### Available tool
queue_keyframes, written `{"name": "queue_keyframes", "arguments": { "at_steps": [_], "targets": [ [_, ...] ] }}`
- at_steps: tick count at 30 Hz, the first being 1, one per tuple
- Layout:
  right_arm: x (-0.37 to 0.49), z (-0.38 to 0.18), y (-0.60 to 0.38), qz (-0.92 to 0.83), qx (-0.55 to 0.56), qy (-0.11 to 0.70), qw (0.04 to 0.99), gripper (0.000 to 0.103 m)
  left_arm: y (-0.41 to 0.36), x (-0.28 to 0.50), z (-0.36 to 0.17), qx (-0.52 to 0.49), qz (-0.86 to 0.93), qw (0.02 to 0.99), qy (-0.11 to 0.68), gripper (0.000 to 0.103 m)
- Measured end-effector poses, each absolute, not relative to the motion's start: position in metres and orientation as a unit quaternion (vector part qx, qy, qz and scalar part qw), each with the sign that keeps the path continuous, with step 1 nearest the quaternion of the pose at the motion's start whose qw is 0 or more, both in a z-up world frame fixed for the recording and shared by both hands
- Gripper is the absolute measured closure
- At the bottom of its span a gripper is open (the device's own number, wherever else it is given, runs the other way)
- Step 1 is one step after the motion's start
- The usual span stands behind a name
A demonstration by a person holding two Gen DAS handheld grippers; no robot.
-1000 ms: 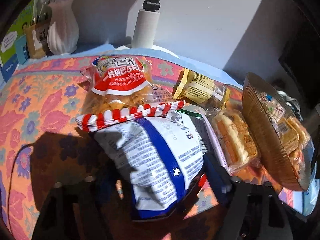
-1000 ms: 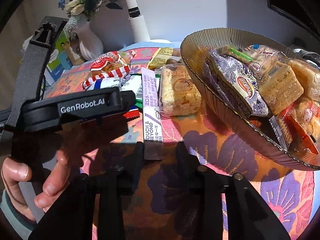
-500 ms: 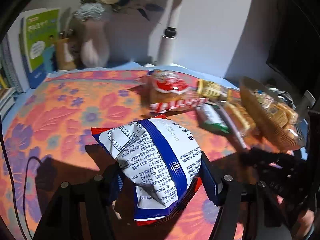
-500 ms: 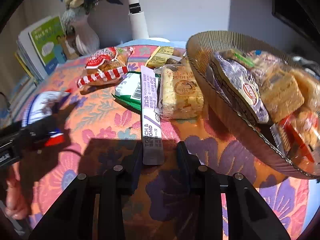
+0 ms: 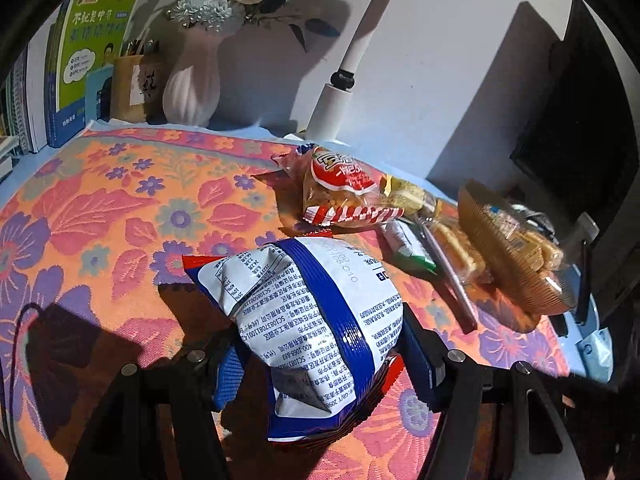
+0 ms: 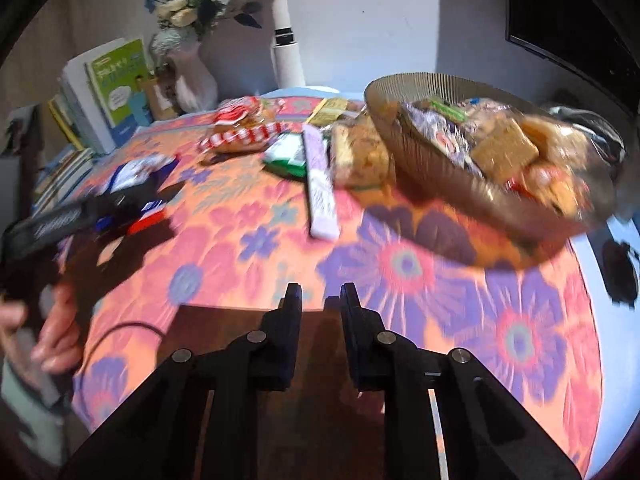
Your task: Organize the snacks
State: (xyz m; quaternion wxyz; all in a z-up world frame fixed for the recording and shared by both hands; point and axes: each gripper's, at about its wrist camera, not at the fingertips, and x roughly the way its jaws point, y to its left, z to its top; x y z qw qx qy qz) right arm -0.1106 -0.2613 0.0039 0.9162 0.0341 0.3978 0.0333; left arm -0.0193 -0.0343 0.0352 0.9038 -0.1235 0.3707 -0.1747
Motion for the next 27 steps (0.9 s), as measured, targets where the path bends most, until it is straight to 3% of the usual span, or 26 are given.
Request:
{"name": "queue_keyframes", "arguments": {
  "at_steps": [3,5,13,16,17,20,27],
  "targets": [
    [-0.111,0.003,-0.260,0.055,0.054,0.416,0.906,0.076,-0.031,-0.021,0.036,-0.133,-0.177,0.904,0.366,0.037],
    [-0.103,0.007,-0.262,0.057,0.063,0.414,0.906,0.057,-0.028,-0.022,0.036,-0.139,-0.176,0.904,0.363,0.037],
    [-0.028,0.011,-0.255,0.014,0.027,0.414,0.910,0.056,-0.022,-0.021,0.035,-0.156,-0.183,0.901,0.362,0.037],
    [0.001,-0.003,-0.256,-0.001,0.022,0.436,0.900,0.060,-0.024,-0.022,0.036,-0.150,-0.183,0.902,0.361,0.037],
    [0.008,-0.007,-0.256,-0.005,0.020,0.440,0.898,0.069,-0.025,-0.022,0.036,-0.148,-0.183,0.903,0.361,0.037],
    [0.010,-0.008,-0.253,-0.013,0.006,0.434,0.901,0.085,-0.029,-0.023,0.037,-0.138,-0.184,0.904,0.360,0.037],
    [-0.047,-0.006,-0.247,0.004,-0.011,0.442,0.897,0.086,-0.026,-0.022,0.036,-0.145,-0.185,0.903,0.359,0.037]
  ]
}}
